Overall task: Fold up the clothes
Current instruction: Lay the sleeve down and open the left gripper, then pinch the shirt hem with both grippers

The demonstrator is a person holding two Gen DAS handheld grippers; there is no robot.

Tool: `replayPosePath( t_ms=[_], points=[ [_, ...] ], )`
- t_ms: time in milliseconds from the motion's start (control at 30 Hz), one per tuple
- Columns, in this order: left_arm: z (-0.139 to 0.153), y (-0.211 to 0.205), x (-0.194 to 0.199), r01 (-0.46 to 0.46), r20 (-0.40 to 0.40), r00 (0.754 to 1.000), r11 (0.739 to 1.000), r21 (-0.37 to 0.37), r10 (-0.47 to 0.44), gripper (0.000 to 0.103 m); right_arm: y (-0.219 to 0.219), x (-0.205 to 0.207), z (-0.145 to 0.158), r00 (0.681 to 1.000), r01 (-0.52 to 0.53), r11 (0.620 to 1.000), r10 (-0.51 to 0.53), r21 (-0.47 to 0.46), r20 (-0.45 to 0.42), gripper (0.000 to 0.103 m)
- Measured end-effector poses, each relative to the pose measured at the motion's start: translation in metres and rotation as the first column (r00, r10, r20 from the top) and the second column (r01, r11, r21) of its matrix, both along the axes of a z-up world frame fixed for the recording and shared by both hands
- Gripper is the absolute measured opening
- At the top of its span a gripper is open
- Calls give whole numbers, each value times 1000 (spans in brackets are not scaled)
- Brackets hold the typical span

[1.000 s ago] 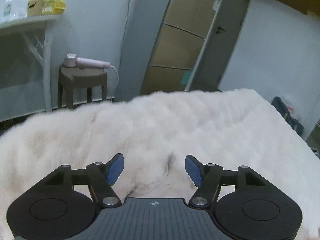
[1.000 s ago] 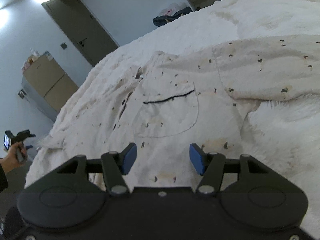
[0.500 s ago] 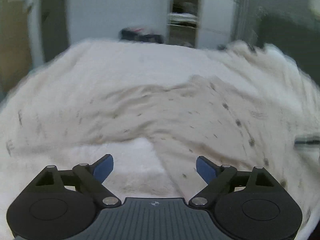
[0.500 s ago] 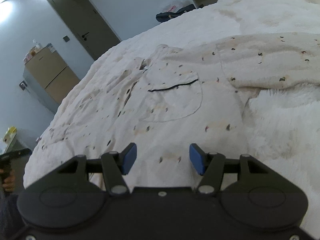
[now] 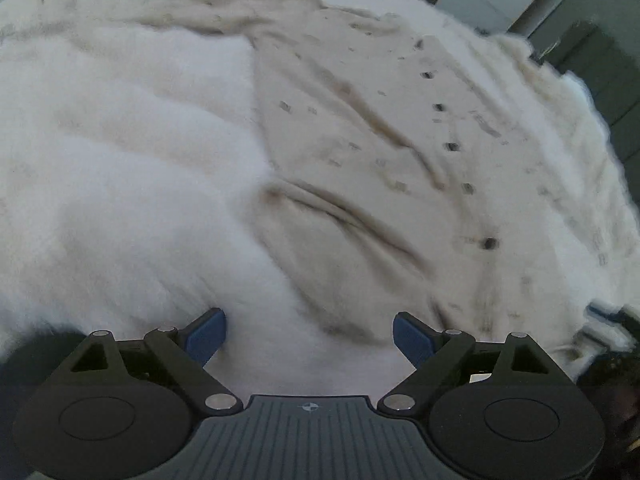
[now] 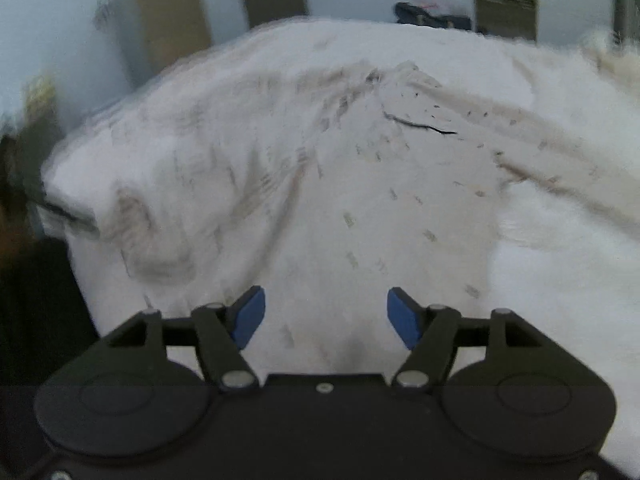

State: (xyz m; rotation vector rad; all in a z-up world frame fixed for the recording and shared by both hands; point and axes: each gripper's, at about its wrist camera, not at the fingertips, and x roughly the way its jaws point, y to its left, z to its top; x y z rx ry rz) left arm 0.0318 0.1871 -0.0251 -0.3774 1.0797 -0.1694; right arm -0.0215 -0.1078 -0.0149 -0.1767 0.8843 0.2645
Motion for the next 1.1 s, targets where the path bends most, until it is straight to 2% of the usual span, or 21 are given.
replayPosePath(
  t_ms=[33,67,100,133,167,200,233,333,400,433,467,533,567,667,733,833,867,933,967,1033,1100],
  points=[
    [-4,-7,-3,-9,17,1000,1000,-9,9,86,5,-11,-6,1000,-12,994,10,-112,-19,66],
    [-7,-16,-5,-20,52,998,1000,14,19,85,10,-22,-11,999,-26,975,17,-223,-39,66],
    [-7,-26,-7,-31,104,994,998,49,26,79,8,-26,-15,999,-13,968,1,-249,-48,66],
    [-9,-34,-8,-45,143,989,996,80,34,68,5,-29,-17,998,5,965,-20,-263,-55,66],
    [-11,-38,-9,-62,148,988,993,104,46,56,-1,-30,-19,997,38,970,-53,-238,-56,66],
    [-12,-42,-9,-73,152,987,990,120,55,23,-8,-29,-19,994,77,979,-90,-189,-60,65],
    [-12,-43,-8,-71,155,987,991,114,52,3,-15,-28,-18,991,113,985,-122,-129,-60,65],
    [-7,-47,-14,-59,204,978,993,99,38,3,-34,-25,-18,978,202,978,-197,58,-72,62],
    [8,-48,-21,-36,254,967,987,155,-4,3,-44,-22,-20,972,231,956,-218,178,-88,53],
    [19,-50,-26,-22,280,959,979,201,-36,3,-46,-21,-24,969,241,950,-226,198,-99,26],
    [31,-52,-32,4,310,946,962,274,-92,3,-46,-18,-27,968,244,951,-226,192,-110,8],
    [48,-57,-42,36,340,922,915,402,-186,3,-46,-13,-34,965,247,953,-225,176,-132,1],
    [55,-60,-47,52,344,908,879,474,-239,3,-42,-14,-31,970,230,962,-214,147,-116,1],
    [70,-68,-68,93,300,857,698,710,-419,2,-31,-23,-16,982,182,983,-180,31,-51,0],
    [70,-69,-81,124,223,826,554,823,-517,3,-33,-30,-3,982,186,982,-186,-28,-9,0],
    [51,-65,-95,245,53,786,389,888,-615,3,-40,-35,8,978,206,973,-206,-107,15,1],
    [39,-63,-98,279,7,774,351,894,-633,3,-39,-35,2,984,167,973,-174,-158,-29,2],
    [19,-62,-102,318,-54,759,297,901,-649,5,-41,-34,-12,979,129,969,-158,-213,-127,5],
    [11,-61,-103,332,-72,758,287,898,-649,6,-43,-35,-11,977,140,965,-171,-221,-129,6],
    [7,-60,-105,334,-64,765,311,890,-640,6,-47,-40,2,975,182,960,-204,-210,-86,12],
    [6,-59,-104,337,-50,774,344,877,-631,6,-41,-43,21,983,175,972,-181,-155,-28,14]
  ],
)
